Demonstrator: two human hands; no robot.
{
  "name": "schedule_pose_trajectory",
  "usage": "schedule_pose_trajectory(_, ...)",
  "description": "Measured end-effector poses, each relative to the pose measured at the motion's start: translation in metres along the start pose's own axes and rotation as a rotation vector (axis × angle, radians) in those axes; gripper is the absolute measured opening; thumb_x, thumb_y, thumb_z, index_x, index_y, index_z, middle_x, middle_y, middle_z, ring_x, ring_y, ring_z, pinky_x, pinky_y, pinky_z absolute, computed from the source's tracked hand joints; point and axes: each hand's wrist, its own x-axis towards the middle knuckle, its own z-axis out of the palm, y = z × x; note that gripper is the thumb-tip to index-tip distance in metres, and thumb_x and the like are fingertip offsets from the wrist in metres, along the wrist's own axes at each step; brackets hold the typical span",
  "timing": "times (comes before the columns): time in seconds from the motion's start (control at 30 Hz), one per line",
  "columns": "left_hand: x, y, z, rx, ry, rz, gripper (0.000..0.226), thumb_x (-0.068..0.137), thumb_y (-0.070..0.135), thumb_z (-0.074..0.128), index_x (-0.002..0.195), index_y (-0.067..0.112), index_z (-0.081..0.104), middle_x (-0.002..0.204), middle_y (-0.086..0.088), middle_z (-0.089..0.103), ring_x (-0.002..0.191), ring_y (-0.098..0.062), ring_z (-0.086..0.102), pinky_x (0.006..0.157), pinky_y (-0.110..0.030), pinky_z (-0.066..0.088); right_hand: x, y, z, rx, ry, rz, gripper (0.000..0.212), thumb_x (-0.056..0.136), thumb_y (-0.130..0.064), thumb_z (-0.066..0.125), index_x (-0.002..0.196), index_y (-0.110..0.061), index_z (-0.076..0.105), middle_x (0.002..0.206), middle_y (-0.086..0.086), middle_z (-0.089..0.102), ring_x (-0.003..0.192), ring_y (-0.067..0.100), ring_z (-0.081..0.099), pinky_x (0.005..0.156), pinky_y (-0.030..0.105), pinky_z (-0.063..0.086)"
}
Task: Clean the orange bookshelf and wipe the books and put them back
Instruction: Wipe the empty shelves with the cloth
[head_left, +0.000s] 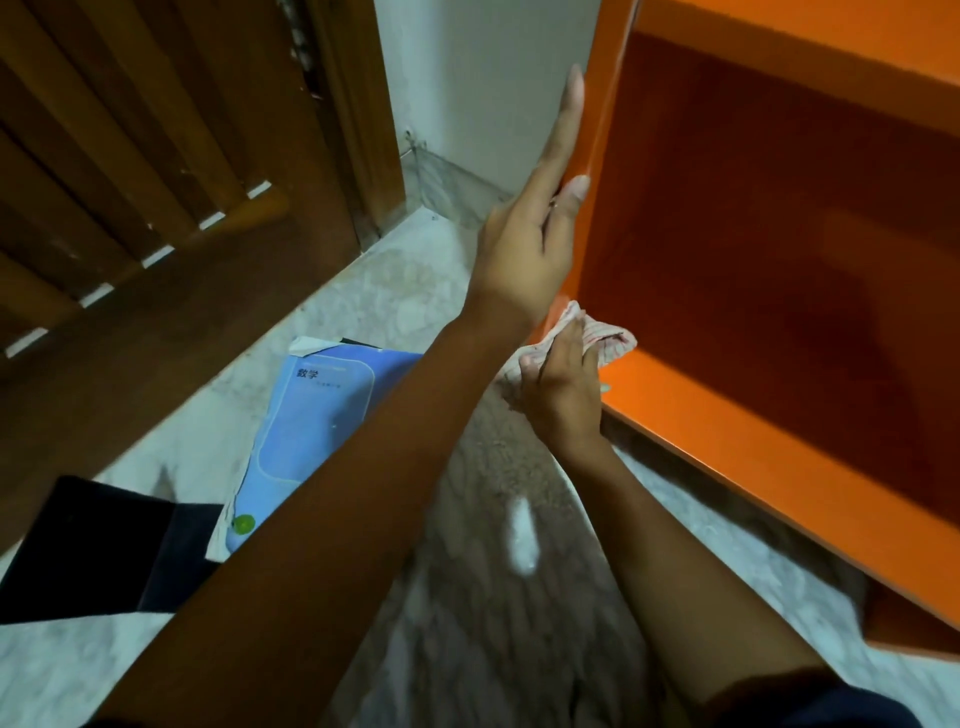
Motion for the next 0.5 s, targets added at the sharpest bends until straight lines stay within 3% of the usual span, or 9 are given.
schedule_pose_trajectory(0.1,0.0003,-0.0013,0.0005,0.011,0.010,0.007,0.054,0.100,0.014,0.037,0.149,0.008,0.015,0.141,-0.010,0.048,0.047,-0.010,0.034,0.045,-0.019,0.034,0.0021,0.0017,0.0043,-0.024,0.014,0.056,0.079,0.092,-0.029,0.055,0.151,-0.007,0.006,0.159,0.008,0.013,0.145,0.029,0.011,0.112,0.031,0.017)
schedule_pose_trajectory(0.23,-0.0005,-0.0043,0.0023,0.021,0.031,0.018,0.053,0.101,0.016,0.037,0.148,0.007,0.016,0.115,0.012,0.063,0.047,-0.015,0.037,0.044,-0.026,0.036,0.0046,0.0045,0.0030,-0.095,-0.003,0.061,0.081,0.090,-0.034,0.057,0.150,-0.004,0.012,0.158,0.011,0.016,0.144,0.032,0.014,0.116,0.033,0.012)
schedule_pose_trajectory(0.3,-0.0005,-0.0044,0.0032,0.041,0.035,0.025,0.053,0.100,0.018,0.037,0.148,0.008,0.017,0.130,-0.004,0.059,0.047,-0.015,0.036,0.047,-0.024,0.035,0.0050,0.0050,0.0009,-0.152,0.003,0.038,0.082,0.089,-0.037,0.059,0.148,0.000,0.016,0.156,0.014,0.021,0.142,0.036,0.019,0.116,0.036,0.012)
schedule_pose_trajectory(0.4,-0.0004,-0.0042,0.0042,0.061,0.051,0.045,0.052,0.100,0.019,0.038,0.148,0.008,0.020,0.143,-0.003,0.047,0.049,-0.023,0.042,0.048,-0.028,0.041,0.0060,0.0050,-0.0027,-0.208,-0.017,0.016,0.081,0.089,-0.038,0.059,0.147,0.003,0.020,0.155,0.017,0.023,0.141,0.038,0.022,0.116,0.037,0.012)
schedule_pose_trajectory(0.5,-0.0018,-0.0029,0.0043,0.052,0.070,0.016,0.052,0.100,0.019,0.038,0.147,0.007,0.022,0.121,-0.011,0.061,0.051,-0.024,0.045,0.051,-0.035,0.046,0.0062,0.0076,-0.0050,-0.262,-0.037,-0.020,0.080,0.087,-0.037,0.063,0.144,0.007,0.027,0.151,0.022,0.029,0.137,0.041,0.028,0.116,0.041,0.015)
